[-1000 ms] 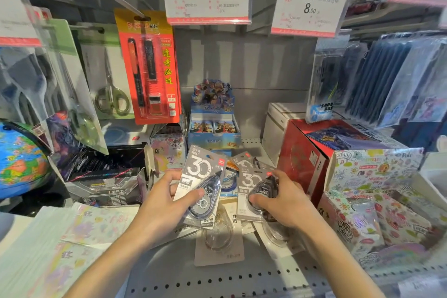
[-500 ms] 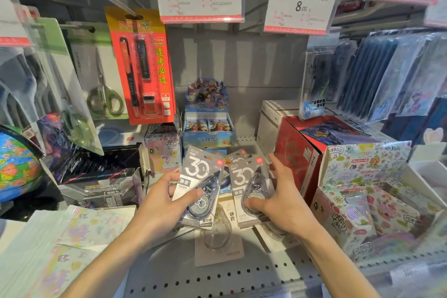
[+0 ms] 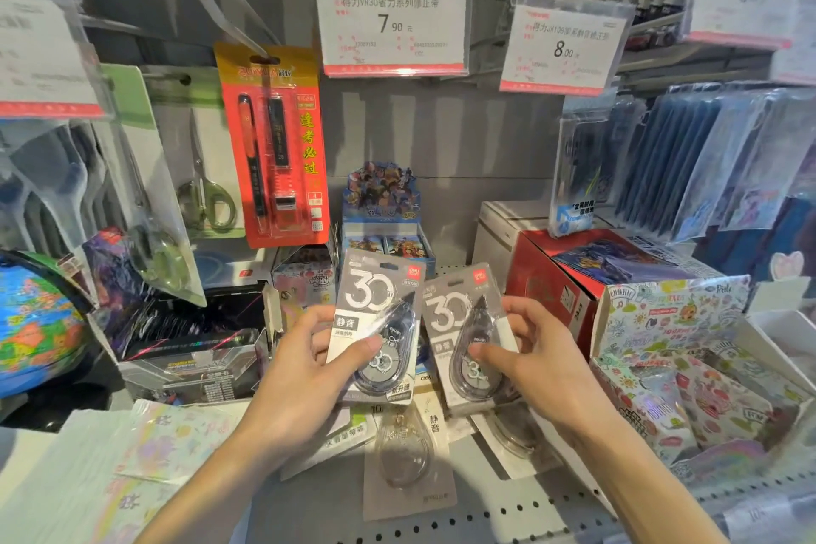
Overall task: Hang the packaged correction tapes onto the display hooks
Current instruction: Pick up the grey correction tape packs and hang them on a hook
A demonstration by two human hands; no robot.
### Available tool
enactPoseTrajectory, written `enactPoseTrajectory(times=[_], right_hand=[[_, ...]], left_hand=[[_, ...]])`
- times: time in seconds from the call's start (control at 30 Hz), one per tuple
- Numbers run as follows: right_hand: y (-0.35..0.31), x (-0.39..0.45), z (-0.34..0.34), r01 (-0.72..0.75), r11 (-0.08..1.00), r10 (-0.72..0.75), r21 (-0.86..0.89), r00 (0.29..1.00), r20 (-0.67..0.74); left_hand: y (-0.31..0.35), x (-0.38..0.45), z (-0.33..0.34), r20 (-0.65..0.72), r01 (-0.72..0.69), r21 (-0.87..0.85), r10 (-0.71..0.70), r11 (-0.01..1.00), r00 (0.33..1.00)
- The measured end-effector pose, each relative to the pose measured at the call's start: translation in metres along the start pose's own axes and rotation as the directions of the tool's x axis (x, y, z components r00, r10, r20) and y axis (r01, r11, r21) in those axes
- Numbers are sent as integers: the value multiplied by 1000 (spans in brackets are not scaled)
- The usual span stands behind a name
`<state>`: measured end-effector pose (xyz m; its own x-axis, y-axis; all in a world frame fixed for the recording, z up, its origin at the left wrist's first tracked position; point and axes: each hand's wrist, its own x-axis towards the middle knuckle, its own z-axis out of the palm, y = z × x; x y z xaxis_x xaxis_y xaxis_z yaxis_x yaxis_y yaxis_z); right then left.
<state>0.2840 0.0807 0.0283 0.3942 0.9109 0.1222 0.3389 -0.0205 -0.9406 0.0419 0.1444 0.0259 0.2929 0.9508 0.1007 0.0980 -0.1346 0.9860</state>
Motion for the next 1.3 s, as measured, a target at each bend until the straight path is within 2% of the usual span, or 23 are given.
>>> enactPoseTrajectory(times=[0.3,0.63,0.87,1.1,1.3], right_hand=[[-50,-4,-50,227,968,-227,105,974,-6],[-58,-12,-176,414,908,-416,65,909,25],[-51,-11,-248,477,875,-483,82,871,83],[-65,-1,-265,517,845,-527,137,848,47],[-68,4,-255,517,847,-529,128,844,92]], left_hand=[[49,-10,21,-93,-185,-63,179,981,979],[97,-44,110,-195,-328,66,335,942,922],[137,-62,159,-249,-352,245,410,903,877],[187,-58,158,-228,-358,419,479,834,848],[206,-52,152,-194,-406,455,533,793,823]])
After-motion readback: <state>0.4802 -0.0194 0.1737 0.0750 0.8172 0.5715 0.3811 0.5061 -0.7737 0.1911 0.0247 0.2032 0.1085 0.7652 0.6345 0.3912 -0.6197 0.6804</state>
